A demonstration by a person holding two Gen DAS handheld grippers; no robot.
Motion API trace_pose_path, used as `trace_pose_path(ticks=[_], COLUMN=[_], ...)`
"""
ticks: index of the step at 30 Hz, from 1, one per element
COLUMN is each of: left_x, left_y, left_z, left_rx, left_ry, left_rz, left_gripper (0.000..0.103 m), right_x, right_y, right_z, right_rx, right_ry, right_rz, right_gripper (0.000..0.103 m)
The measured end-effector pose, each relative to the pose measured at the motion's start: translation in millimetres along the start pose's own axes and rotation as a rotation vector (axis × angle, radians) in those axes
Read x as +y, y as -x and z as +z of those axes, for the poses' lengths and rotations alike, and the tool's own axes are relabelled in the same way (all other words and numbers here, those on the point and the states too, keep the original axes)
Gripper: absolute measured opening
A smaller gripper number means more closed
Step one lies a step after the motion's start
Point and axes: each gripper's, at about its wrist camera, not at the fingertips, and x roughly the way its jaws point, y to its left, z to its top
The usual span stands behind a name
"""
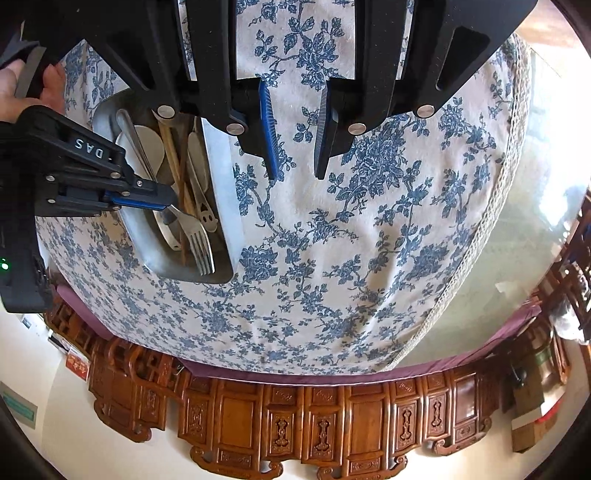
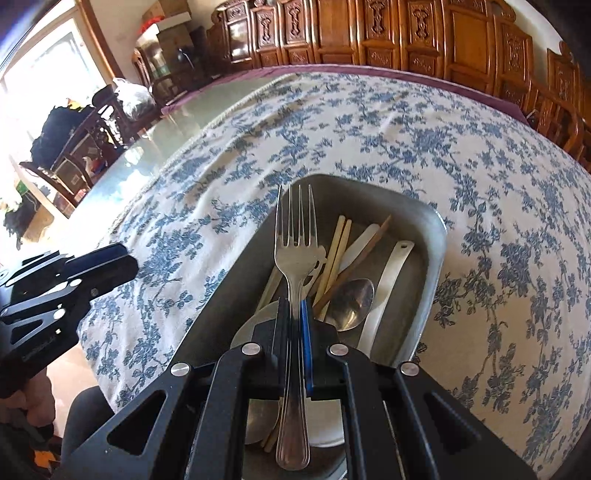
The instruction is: Organize utensils
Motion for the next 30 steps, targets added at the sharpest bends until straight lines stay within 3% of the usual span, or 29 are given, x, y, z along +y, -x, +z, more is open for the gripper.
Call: trace_pose_path(ticks=[8,19,30], left_x=[0,2,-9], left_y=[-4,-15,-4], left_z=[-3,-11,-9], left_rx=[0.009,0.039,0.013], left_ry=[-0.001,-0.001,-0.024], left_rz=[-0.002,0.003,-0.001], left_gripper=[0.018,0.018,0.022], right_x=[-7,10,2], right_y=[-11,-13,48], right_z=[12,4,-9], right_rx=[0.023,0.043,-0.118], right_ry=[-0.035,-0.025,0.028], right_rz=[-0.018,0.024,-0.042], right_gripper=[0.008,0.009,0.009])
